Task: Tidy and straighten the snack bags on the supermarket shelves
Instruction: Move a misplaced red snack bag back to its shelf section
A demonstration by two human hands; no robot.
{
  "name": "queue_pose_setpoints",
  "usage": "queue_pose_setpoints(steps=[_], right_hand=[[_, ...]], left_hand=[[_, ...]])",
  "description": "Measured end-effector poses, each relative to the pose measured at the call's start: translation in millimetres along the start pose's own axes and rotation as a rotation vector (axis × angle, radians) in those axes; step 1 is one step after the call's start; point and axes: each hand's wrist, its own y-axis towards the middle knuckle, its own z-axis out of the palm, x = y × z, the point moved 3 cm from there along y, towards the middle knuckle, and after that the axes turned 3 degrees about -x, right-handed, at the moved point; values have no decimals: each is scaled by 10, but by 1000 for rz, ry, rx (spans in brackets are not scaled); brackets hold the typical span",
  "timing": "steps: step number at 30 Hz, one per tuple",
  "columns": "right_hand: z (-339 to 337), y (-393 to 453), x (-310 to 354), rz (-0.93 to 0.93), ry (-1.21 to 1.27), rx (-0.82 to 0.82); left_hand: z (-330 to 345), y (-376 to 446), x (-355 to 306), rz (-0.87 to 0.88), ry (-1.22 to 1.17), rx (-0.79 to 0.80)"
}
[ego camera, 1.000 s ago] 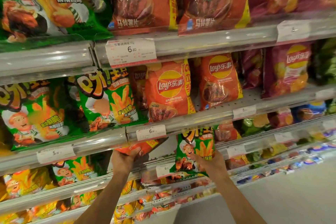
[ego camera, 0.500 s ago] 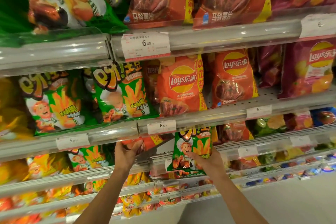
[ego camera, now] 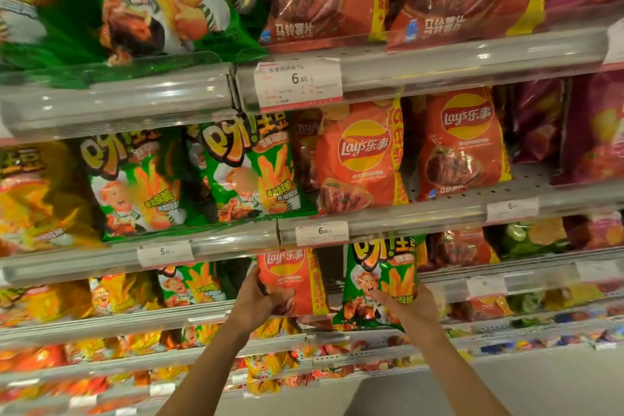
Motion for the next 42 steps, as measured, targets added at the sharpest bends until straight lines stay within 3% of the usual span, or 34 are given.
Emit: queue_pose_setpoints(steps=[11, 17, 26, 31, 37, 42], right_hand=[[-740, -123, -195, 64, -45, -199], [-849, -232, -276, 67, -71, -197], [-465, -314, -87, 50, -48, -22], [-53, -337, 65, 21, -103, 120], [697, -392, 292, 0, -106, 234], [1410, -390, 443, -18, -97, 344]], left_hand=[[681, 541, -279, 77, 59, -60], [878, 613, -92, 57, 168, -86], [959, 747, 16, 50, 266, 46], [785, 606, 24, 106, 292, 202], [6, 190, 163, 448, 859, -29], [-571, -187, 434, 567, 1024, -208]])
